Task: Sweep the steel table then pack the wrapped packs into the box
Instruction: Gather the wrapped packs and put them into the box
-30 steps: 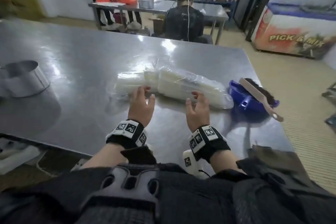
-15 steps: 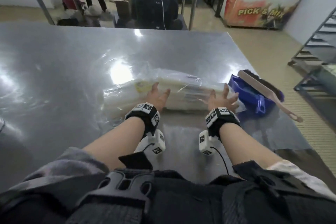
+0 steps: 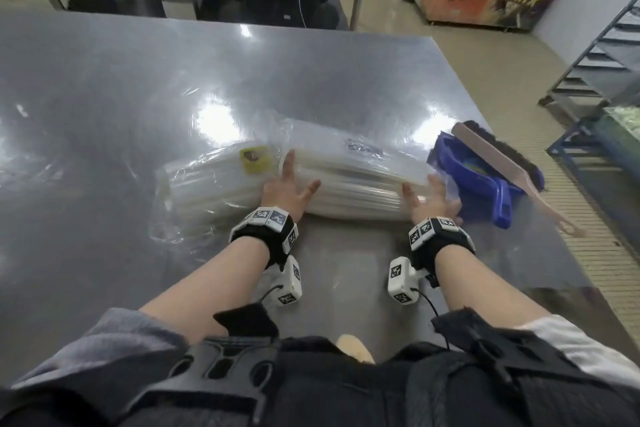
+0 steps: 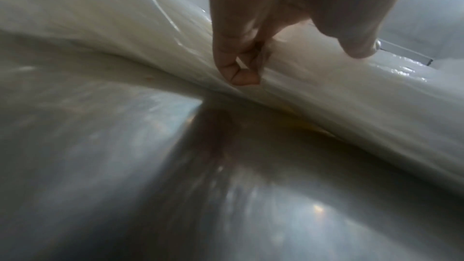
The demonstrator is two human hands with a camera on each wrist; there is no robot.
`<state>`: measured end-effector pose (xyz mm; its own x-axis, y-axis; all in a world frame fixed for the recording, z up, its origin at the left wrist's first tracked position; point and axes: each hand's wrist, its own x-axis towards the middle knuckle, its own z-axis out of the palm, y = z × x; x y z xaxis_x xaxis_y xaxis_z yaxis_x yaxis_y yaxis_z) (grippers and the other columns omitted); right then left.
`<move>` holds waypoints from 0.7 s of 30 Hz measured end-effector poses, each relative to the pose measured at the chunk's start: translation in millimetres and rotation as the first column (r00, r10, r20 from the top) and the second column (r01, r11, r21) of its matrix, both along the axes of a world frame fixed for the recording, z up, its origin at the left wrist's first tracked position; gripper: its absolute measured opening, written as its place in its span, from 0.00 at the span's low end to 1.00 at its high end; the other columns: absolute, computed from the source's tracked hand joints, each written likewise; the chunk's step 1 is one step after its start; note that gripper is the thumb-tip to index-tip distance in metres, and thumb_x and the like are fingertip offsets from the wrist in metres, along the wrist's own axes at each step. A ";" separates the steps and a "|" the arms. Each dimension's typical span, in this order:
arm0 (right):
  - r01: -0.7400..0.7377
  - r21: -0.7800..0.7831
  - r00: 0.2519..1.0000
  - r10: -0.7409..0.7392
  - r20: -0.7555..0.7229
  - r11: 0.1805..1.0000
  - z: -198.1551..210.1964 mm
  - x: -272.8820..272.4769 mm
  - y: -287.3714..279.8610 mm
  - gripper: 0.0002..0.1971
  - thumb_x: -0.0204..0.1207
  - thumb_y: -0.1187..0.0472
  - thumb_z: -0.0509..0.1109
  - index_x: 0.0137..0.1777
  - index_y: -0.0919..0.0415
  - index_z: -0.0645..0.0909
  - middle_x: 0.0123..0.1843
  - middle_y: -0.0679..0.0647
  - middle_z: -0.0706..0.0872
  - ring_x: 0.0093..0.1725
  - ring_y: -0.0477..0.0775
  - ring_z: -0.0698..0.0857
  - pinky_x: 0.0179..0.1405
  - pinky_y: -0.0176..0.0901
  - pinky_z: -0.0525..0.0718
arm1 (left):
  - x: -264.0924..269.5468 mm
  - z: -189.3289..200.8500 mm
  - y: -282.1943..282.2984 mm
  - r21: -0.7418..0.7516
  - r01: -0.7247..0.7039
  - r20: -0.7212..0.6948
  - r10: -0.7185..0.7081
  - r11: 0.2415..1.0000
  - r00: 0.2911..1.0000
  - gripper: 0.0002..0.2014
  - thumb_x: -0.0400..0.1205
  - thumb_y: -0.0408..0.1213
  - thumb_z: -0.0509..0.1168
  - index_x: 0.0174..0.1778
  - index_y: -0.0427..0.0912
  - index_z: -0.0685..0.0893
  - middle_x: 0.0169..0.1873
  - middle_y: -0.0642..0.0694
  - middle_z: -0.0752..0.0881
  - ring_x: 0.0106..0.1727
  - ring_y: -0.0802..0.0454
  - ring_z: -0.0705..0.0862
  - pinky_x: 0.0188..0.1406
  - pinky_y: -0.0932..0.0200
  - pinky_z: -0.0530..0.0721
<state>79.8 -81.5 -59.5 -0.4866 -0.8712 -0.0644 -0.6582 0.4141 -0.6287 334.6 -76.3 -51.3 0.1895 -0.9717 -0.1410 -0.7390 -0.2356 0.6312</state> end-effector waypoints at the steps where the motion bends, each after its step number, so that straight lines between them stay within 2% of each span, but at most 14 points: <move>1: -0.012 -0.022 1.000 0.012 -0.006 1.000 -1.7 1.0 6.2 0.35 0.72 0.29 0.65 0.77 0.42 0.70 0.86 0.49 0.55 0.77 0.68 0.67 0.78 0.62 0.61 | 0.9 -1.5 7.4 -0.014 0.006 -0.014 -0.006 1.000 1.000 0.40 0.80 0.58 0.61 0.83 0.53 0.46 0.78 0.35 0.67 0.69 0.30 0.74 0.68 0.46 0.70; 3: -0.024 -0.038 1.000 0.024 -0.005 0.999 -3.9 1.9 16.6 0.36 0.70 0.28 0.66 0.77 0.42 0.70 0.87 0.48 0.54 0.78 0.64 0.66 0.79 0.63 0.62 | 2.7 -6.1 21.7 -0.037 0.014 -0.075 -0.017 0.999 0.997 0.40 0.80 0.56 0.62 0.83 0.53 0.47 0.79 0.35 0.65 0.70 0.32 0.74 0.69 0.47 0.70; 6: 0.016 0.028 0.997 -0.018 0.077 0.999 -4.2 4.3 34.8 0.36 0.69 0.28 0.68 0.76 0.39 0.68 0.81 0.59 0.60 0.72 0.72 0.71 0.77 0.61 0.68 | 7.0 -13.6 43.2 -0.018 -0.033 -0.160 0.030 0.999 0.987 0.41 0.79 0.58 0.63 0.82 0.61 0.46 0.71 0.29 0.69 0.67 0.30 0.76 0.68 0.45 0.71; 9: 0.045 0.063 0.990 -0.052 0.128 0.997 -4.3 11.2 58.4 0.37 0.68 0.30 0.70 0.77 0.38 0.66 0.76 0.65 0.63 0.72 0.74 0.71 0.76 0.60 0.69 | 15.3 -19.0 64.8 0.011 -0.038 -0.209 0.039 0.999 0.977 0.40 0.78 0.59 0.63 0.81 0.66 0.46 0.74 0.30 0.67 0.71 0.32 0.73 0.70 0.45 0.69; 13: 0.069 0.059 0.990 -0.076 0.122 0.996 -4.5 26.4 93.7 0.37 0.71 0.33 0.70 0.79 0.39 0.65 0.77 0.66 0.62 0.73 0.74 0.68 0.74 0.60 0.67 | 31.4 -28.6 86.3 -0.044 -0.036 -0.193 0.027 0.998 0.981 0.40 0.77 0.57 0.65 0.81 0.64 0.50 0.70 0.31 0.72 0.64 0.33 0.78 0.69 0.47 0.73; 18: 0.028 0.095 0.989 -0.042 0.145 0.995 1.9 36.8 133.7 0.37 0.74 0.36 0.70 0.81 0.40 0.61 0.76 0.67 0.61 0.73 0.72 0.66 0.72 0.58 0.68 | 43.7 -33.3 119.8 -0.013 -0.065 -0.200 0.061 0.998 0.978 0.39 0.78 0.55 0.66 0.81 0.62 0.52 0.69 0.32 0.72 0.69 0.37 0.74 0.71 0.49 0.69; 21: -0.026 0.119 0.989 0.008 0.149 0.993 1.9 31.9 156.8 0.38 0.74 0.37 0.70 0.81 0.39 0.59 0.75 0.67 0.61 0.73 0.73 0.67 0.74 0.58 0.67 | 44.6 -36.1 149.7 -0.024 -0.083 -0.189 0.077 0.996 0.979 0.39 0.77 0.56 0.67 0.81 0.61 0.53 0.76 0.37 0.69 0.74 0.40 0.71 0.74 0.51 0.67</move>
